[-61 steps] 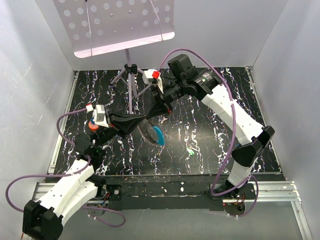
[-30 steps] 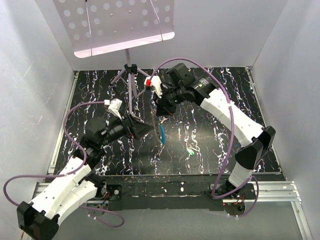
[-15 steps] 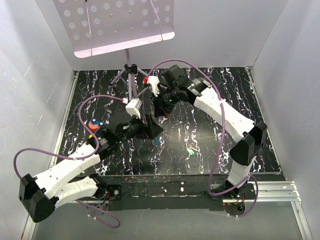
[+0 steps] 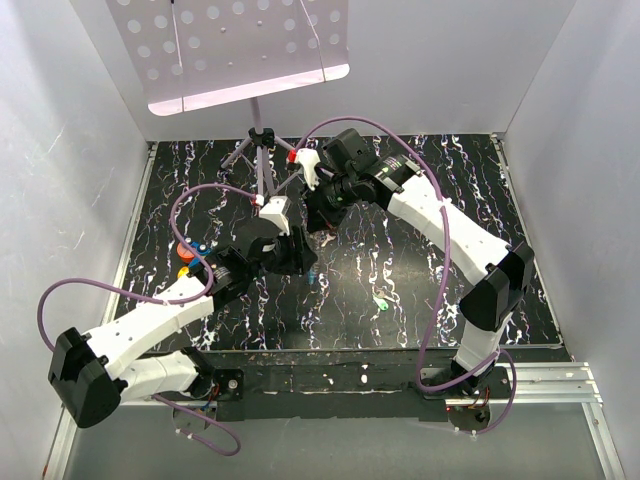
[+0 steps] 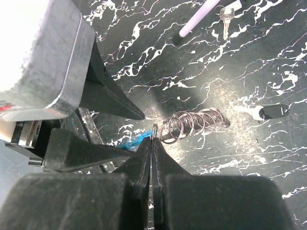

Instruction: Put the keys on the keyring

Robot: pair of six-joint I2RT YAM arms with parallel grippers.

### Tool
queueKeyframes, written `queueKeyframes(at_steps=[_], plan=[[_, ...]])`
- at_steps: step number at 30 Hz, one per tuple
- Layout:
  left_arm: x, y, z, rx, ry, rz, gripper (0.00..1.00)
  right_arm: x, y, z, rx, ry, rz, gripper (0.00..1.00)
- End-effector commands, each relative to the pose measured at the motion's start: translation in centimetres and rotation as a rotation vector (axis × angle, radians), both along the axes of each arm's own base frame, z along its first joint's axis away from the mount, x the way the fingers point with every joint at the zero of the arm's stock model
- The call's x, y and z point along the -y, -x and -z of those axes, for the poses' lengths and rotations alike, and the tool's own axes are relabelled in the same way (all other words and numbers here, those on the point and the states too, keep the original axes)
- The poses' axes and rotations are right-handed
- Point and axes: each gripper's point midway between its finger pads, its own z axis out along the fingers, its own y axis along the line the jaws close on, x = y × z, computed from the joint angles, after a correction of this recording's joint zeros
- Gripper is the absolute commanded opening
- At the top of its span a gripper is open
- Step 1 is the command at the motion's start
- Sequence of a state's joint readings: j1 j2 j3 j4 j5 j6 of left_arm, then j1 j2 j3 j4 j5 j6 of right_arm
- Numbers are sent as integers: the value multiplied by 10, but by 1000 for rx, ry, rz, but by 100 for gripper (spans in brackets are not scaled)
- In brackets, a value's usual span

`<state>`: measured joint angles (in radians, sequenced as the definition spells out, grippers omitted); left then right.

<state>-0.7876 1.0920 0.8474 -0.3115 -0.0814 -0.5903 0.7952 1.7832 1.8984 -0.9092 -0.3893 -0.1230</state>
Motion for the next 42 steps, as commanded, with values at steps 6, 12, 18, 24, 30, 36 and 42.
queueKeyframes(at_steps=[6,12,18,24,30,36,42], plan=[[-10,-1,-1,52,-56,3,23,-12,-4,-16,24,-64,10,1],[-12,2,-7,112,-85,60,0,-11,-5,-11,21,-53,14,1],[-30,5,-12,145,-174,57,0,-6,-2,-6,29,-30,-13,1],[-33,7,-20,177,-224,106,0,-5,4,6,-7,-5,-41,1],[-35,9,-12,174,-288,157,0,-1,6,3,13,13,-81,1],[-26,20,-9,161,-268,243,4,5,15,6,23,40,-188,1],[-19,40,-25,257,-109,304,43,5,37,0,-6,-10,-309,1]])
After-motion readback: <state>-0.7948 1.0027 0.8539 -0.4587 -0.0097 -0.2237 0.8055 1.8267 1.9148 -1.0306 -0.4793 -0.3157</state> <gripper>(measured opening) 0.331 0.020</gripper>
